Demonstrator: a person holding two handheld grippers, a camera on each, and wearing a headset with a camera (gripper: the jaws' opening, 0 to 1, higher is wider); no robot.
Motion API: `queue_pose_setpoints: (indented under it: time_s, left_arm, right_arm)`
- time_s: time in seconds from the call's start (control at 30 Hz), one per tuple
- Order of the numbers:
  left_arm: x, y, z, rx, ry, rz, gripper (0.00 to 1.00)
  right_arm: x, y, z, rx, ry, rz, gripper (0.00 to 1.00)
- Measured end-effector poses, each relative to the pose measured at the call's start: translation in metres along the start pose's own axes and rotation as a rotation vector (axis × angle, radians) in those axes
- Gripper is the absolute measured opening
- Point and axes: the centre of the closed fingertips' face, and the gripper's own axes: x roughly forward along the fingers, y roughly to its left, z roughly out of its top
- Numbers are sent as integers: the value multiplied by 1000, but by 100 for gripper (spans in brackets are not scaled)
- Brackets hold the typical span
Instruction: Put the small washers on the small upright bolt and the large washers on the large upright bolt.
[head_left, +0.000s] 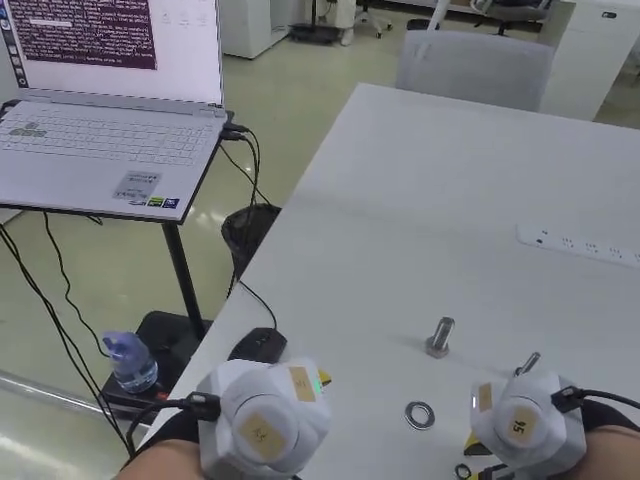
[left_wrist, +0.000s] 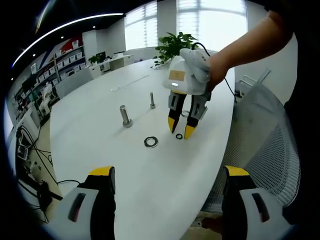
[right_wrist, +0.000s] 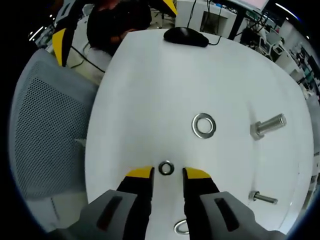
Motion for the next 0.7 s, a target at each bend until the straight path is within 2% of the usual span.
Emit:
queue_pose_setpoints:
  time_s: [0.27,0.33,0.47,0.7]
  left_arm:
    - [2,6,5,1,-7,0,87]
    - [3,7,6,3,-7,1,87]
    - [4,7,5,3,-5,-2,87]
    - [3,9,5,-1,-6,1,86]
  right_arm:
    - [0,-1,0,-12,12,-1,20]
    - [1,1,1,-36,20,3,19]
    - [1,0,-1,-38,43,-2,15]
    - [1,-1,-1,-36,50,-1,15]
